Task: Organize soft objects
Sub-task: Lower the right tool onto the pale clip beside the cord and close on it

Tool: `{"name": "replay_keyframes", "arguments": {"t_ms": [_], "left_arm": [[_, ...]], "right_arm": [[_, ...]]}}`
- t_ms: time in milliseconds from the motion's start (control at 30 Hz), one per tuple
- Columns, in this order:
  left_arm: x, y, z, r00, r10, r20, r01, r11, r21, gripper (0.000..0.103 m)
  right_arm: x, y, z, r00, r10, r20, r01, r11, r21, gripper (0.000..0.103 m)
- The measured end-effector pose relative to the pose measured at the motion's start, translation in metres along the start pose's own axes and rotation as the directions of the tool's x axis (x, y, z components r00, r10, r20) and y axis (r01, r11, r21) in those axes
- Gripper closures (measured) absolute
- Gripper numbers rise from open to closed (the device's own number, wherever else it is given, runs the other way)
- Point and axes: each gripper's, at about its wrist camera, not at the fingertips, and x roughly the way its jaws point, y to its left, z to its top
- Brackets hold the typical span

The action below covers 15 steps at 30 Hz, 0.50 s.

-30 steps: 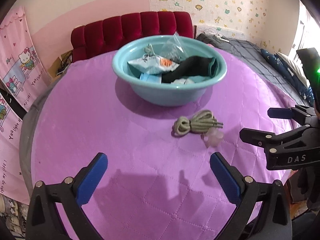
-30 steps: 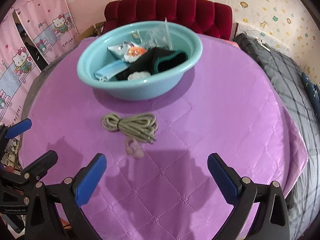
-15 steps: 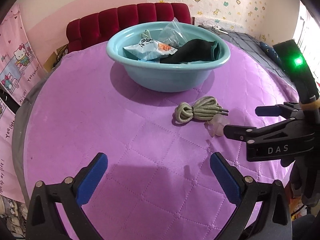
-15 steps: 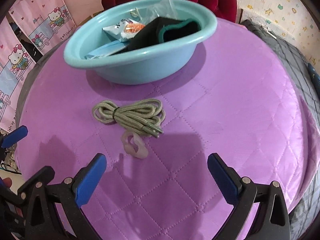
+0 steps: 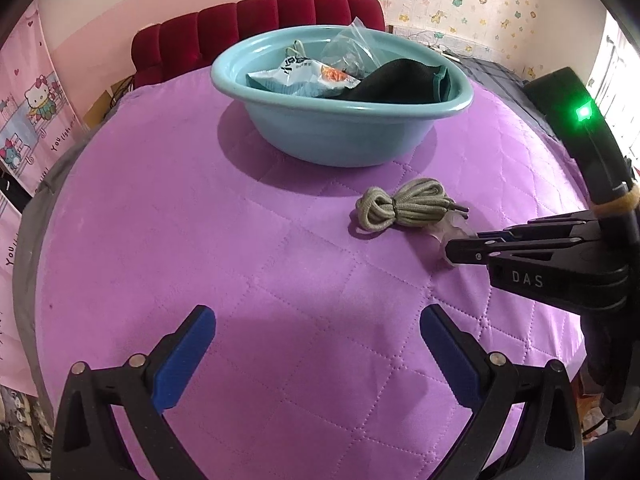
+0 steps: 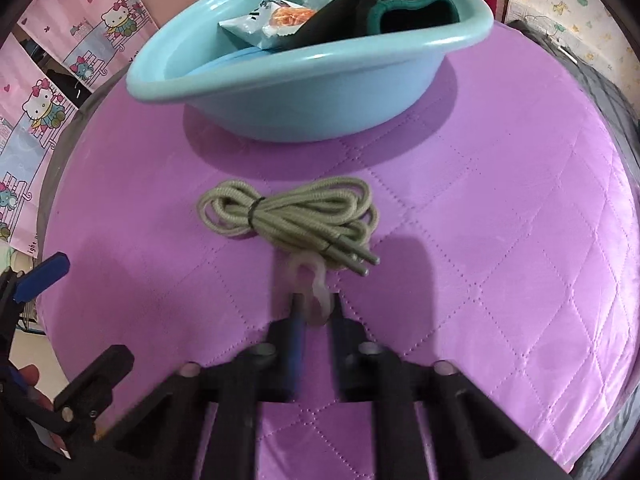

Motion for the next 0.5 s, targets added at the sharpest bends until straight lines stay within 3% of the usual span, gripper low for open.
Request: {"name": "replay_keyframes", "arguments": {"t_ms": [267,500], "left_arm": [[0.003,-0.003,0.006,1.0,-0.025,0.006,0.025,1.0,-0.003,0.0],[0.013,-0.008,0.018,0.998,-0.065,0.026,0.065,0.998,-0.005,0.0]], "right_arm": [[-0.016,0.007,-0.005,1.0,-0.005,0.019,0.006,0.999,-0.043,0.097],[-0.036,-0.003,-0.012,0.998,-0.032,0.051,0.032,0.999,-0.003,0.096]]}}
